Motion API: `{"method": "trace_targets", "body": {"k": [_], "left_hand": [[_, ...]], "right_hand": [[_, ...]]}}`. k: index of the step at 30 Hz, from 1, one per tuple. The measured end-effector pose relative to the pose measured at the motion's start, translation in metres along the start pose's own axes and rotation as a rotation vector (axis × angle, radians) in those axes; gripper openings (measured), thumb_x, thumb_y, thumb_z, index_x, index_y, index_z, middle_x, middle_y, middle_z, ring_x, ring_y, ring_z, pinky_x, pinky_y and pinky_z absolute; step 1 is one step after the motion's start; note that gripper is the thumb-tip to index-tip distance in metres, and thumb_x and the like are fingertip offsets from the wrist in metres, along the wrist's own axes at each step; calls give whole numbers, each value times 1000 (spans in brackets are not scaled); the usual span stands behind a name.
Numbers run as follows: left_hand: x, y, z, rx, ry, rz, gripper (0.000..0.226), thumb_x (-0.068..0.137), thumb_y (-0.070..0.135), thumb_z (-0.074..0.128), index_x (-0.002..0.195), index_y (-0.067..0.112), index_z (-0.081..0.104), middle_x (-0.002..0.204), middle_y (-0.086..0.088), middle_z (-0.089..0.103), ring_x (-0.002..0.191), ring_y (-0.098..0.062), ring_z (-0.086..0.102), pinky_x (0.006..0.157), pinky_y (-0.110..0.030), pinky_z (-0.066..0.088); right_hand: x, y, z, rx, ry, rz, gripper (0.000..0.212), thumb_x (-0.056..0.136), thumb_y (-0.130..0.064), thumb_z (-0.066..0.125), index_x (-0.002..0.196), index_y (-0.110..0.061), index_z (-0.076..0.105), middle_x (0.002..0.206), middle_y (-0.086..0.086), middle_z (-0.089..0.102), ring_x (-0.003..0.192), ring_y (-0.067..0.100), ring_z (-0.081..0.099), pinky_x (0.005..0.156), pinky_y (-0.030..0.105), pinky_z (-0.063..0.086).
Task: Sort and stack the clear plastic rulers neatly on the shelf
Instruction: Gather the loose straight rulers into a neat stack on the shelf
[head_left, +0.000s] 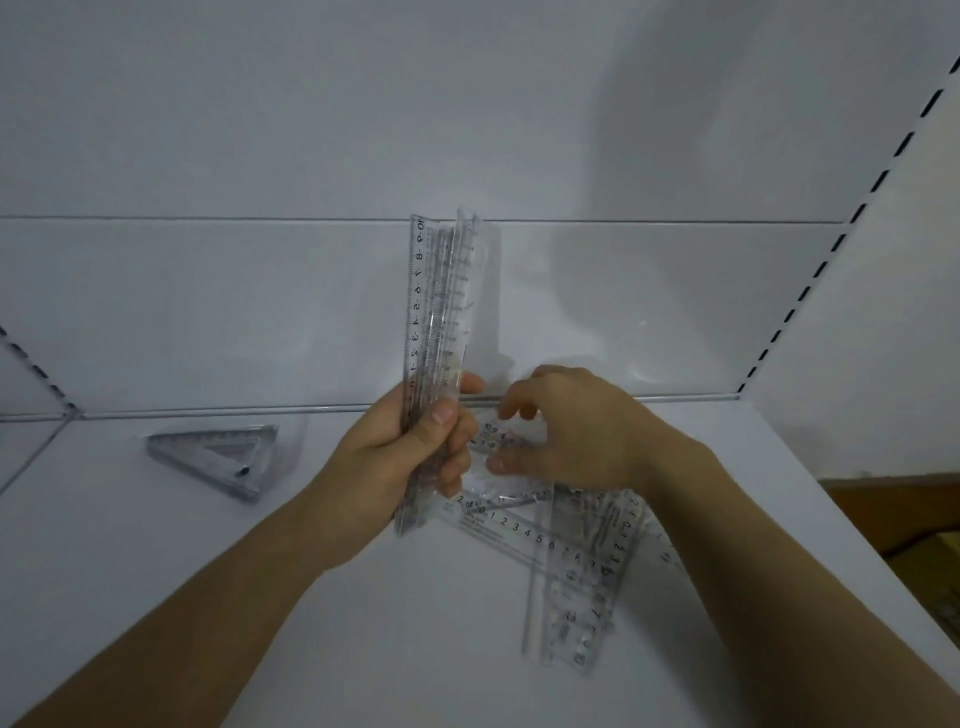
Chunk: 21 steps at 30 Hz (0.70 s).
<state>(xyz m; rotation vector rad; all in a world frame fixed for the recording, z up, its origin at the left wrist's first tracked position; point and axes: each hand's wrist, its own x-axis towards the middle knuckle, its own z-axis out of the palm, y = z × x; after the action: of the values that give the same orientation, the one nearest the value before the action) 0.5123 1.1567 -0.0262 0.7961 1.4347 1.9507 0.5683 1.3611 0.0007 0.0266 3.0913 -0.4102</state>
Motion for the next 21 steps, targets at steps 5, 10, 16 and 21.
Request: {"method": "trace_targets", "body": {"k": [5, 10, 16, 21], "left_hand": [[1, -1, -2, 55, -8, 11, 35, 95, 20, 51, 127, 10, 57, 84, -7, 57, 66, -21, 52, 61, -32, 48], [3, -1, -6, 36, 27, 12, 34, 95, 21, 52, 126, 10, 59, 82, -7, 56, 61, -18, 50, 58, -31, 46], [3, 3, -7, -17, 62, -38, 37, 93, 29, 55, 125, 12, 63, 78, -5, 52, 57, -16, 43, 52, -28, 41], [4, 2, -6, 2, 58, -62, 30, 99, 29, 57, 121, 10, 64, 74, -3, 49, 57, -16, 42, 50, -27, 41]], "right_hand": [[7, -4, 14, -14, 0, 112, 39, 87, -41, 72, 120, -22, 66, 107, -1, 68, 99, 19, 62, 87, 37, 55], [14, 9, 17, 115, 53, 133, 17, 96, -18, 64, 109, -19, 75, 100, -2, 74, 88, 15, 70, 84, 32, 59], [10, 12, 11, 134, -49, 90, 43, 79, -47, 82, 115, -26, 69, 92, -14, 67, 86, 6, 63, 79, 26, 52], [10, 9, -2, 282, 254, -6, 13, 88, -26, 77, 101, -24, 77, 76, -17, 64, 63, -3, 55, 61, 7, 38]]}}
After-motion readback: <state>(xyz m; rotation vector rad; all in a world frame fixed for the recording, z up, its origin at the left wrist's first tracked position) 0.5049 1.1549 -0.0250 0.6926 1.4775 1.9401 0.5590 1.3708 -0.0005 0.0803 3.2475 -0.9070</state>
